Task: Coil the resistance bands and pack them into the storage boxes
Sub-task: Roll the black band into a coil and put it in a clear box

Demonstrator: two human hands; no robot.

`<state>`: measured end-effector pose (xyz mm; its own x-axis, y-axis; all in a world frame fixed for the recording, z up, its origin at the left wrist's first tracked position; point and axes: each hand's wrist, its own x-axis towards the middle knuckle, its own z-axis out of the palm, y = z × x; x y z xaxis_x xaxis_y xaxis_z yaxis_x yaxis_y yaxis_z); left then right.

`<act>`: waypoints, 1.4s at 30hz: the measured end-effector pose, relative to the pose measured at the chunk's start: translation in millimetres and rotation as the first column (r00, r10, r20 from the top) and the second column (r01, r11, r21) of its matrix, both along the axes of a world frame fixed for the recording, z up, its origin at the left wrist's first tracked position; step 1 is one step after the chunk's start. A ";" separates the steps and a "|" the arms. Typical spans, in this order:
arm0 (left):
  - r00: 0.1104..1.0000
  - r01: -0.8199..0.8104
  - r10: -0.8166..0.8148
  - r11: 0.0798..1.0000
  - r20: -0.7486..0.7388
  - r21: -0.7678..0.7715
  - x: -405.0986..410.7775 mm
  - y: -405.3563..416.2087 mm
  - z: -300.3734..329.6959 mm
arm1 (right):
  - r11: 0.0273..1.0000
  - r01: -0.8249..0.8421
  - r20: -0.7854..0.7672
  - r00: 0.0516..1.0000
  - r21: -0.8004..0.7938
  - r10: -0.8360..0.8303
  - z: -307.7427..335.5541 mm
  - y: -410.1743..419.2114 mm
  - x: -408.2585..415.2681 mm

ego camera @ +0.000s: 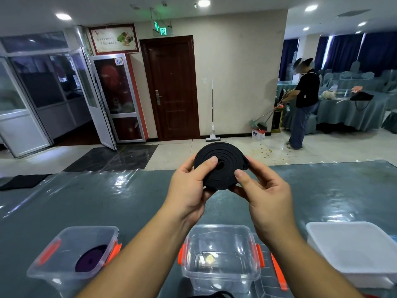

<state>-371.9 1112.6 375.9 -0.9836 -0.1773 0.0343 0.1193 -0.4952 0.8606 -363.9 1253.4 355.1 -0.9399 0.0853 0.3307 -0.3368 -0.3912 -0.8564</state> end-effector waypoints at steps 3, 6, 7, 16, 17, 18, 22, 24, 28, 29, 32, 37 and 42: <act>0.999 0.002 -0.004 0.999 0.048 0.034 -5.3 4.4 -11.2 | 1.000 -0.009 0.034 0.999 0.013 0.009 -7.4 6.6 -8.0; 0.995 0.007 -0.009 1.000 0.097 0.026 -10.8 9.1 -21.4 | 0.999 -0.041 0.101 0.994 -0.010 0.042 -19.3 14.1 -20.7; 0.993 0.009 -0.011 1.000 0.118 0.018 -12.3 10.2 -24.6 | 0.998 -0.059 0.130 0.990 -0.021 0.061 -23.6 16.8 -25.1; 0.945 0.030 0.027 0.985 0.326 -0.168 -24.9 5.4 -73.0 | 0.977 -0.214 0.371 0.908 0.006 0.197 -74.7 42.3 -59.0; 0.937 0.032 0.031 0.984 0.347 -0.176 -26.0 4.7 -80.0 | 0.973 -0.231 0.390 0.897 0.013 0.208 -81.4 44.1 -62.2; 0.929 0.043 0.027 0.983 0.370 -0.180 -26.7 3.3 -86.9 | 0.969 -0.248 0.409 0.886 0.025 0.216 -88.5 44.8 -65.3; 0.897 0.075 0.004 0.984 0.443 -0.161 -31.5 -5.3 -115.7 | 0.955 -0.290 0.480 0.849 0.071 0.222 -118.1 42.5 -75.5; 0.886 0.076 0.007 0.984 0.465 -0.159 -34.9 -10.0 -129.6 | 0.955 -0.286 0.514 0.832 0.072 0.210 -132.7 36.9 -79.8; 0.868 0.046 0.037 0.987 0.496 -0.154 -47.1 -19.0 -159.0 | 0.960 -0.264 0.567 0.807 0.095 0.166 -159.6 22.9 -89.0; 0.862 0.043 0.038 0.988 0.506 -0.148 -50.9 -22.2 -167.0 | 0.961 -0.254 0.581 0.801 0.106 0.148 -166.5 19.5 -91.8; 0.834 0.063 0.006 0.992 0.551 -0.107 -62.5 -32.7 -190.2 | 0.965 -0.226 0.620 0.778 0.132 0.097 -187.6 9.7 -99.8; 0.775 0.107 -0.040 0.992 0.631 -0.069 -80.4 -41.5 -232.7 | 0.963 -0.199 0.700 0.714 0.182 0.016 -223.5 -2.7 -110.2; 0.697 0.148 -0.038 0.985 0.716 -0.091 -94.5 -44.3 -280.7 | 0.958 -0.188 0.787 0.614 0.214 -0.055 -265.0 -11.1 -117.7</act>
